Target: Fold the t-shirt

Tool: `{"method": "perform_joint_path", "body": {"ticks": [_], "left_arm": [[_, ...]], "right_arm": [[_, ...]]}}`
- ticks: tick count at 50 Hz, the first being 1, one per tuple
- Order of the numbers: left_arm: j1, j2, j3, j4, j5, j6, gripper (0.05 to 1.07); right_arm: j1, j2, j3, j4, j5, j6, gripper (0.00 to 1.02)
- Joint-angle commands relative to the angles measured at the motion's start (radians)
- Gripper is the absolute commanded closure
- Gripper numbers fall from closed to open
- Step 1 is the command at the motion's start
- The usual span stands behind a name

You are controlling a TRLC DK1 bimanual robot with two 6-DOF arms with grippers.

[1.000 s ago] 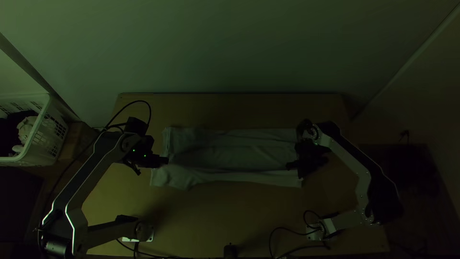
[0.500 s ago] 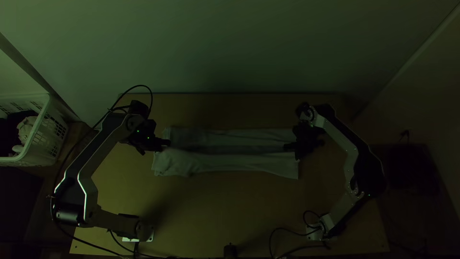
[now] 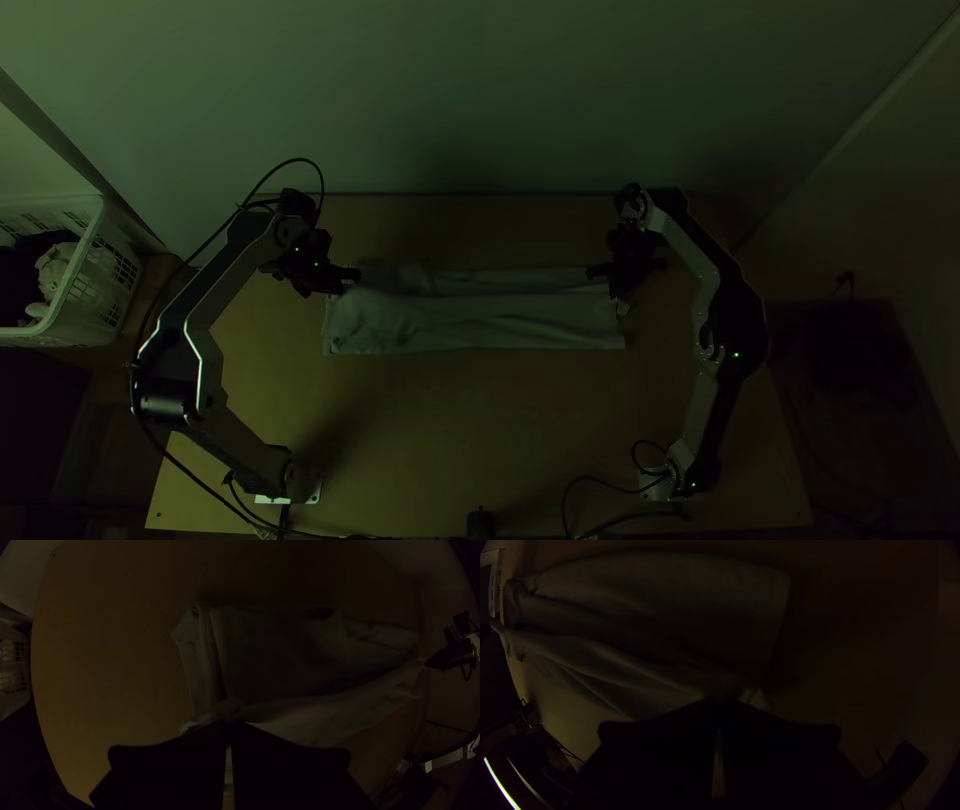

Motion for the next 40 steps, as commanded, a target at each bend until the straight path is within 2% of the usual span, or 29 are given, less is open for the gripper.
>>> {"method": "perform_joint_path", "body": {"ticks": [1, 6, 7, 8, 9, 10, 12, 13, 14, 17, 19, 23, 27, 31, 35, 40], "left_arm": [[0.009, 0.046, 0.061, 0.005, 0.005, 0.021, 1.04], [0.006, 0.084, 0.099, 0.011, 0.005, 0.021, 1.04], [0.006, 0.091, 0.104, 0.021, 0.005, 0.019, 1.02], [0.006, 0.095, 0.107, 0.030, 0.005, 0.019, 0.97], [0.006, 0.098, 0.110, 0.039, 0.005, 0.019, 0.84], [0.006, 0.103, 0.110, 0.044, 0.005, 0.019, 0.66], [0.004, 0.112, 0.113, 0.047, 0.005, 0.021, 0.20], [0.004, 0.117, 0.116, 0.047, 0.006, 0.021, 0.06], [0.004, 0.123, 0.119, 0.050, 0.008, 0.019, 0.10], [0.008, 0.126, 0.117, 0.062, 0.026, 0.019, 0.09], [0.011, 0.127, 0.116, 0.067, 0.042, 0.019, 0.09], [0.024, 0.124, 0.113, 0.073, 0.080, 0.021, 0.09], [0.052, 0.117, 0.107, 0.076, 0.129, 0.024, 0.09], [0.083, 0.092, 0.078, 0.103, 0.189, 0.052, 0.09], [0.120, 0.061, 0.036, 0.126, 0.258, 0.093, 0.10], [0.173, 0.034, -0.008, 0.125, 0.359, 0.131, 0.09]], "right_arm": [[-0.013, 0.063, 0.072, -0.041, 0.015, -0.015, 0.99], [-0.017, 0.097, 0.121, -0.058, 0.015, -0.025, 0.99], [-0.019, 0.103, 0.132, -0.058, 0.015, -0.025, 0.97], [-0.019, 0.109, 0.144, -0.058, 0.015, -0.025, 0.96], [-0.020, 0.117, 0.158, -0.059, 0.015, -0.025, 0.92], [-0.022, 0.123, 0.172, -0.059, 0.015, -0.025, 0.88], [-0.025, 0.135, 0.201, -0.059, 0.015, -0.028, 0.75], [-0.025, 0.143, 0.218, -0.059, 0.015, -0.029, 0.66], [-0.026, 0.151, 0.235, -0.059, 0.017, -0.031, 0.58], [-0.036, 0.155, 0.255, -0.059, 0.018, -0.038, 0.38], [-0.043, 0.160, 0.266, -0.059, 0.017, -0.043, 0.21], [-0.054, 0.160, 0.272, -0.043, 0.028, -0.069, 0.03], [-0.063, 0.144, 0.267, -0.015, 0.092, -0.078, 0.03], [-0.079, 0.106, 0.255, 0.005, 0.088, -0.069, 0.03], [-0.103, 0.052, 0.227, 0.045, 0.034, -0.061, 0.03], [-0.134, 0.002, 0.227, 0.048, -0.063, -0.046, 0.03]]}}
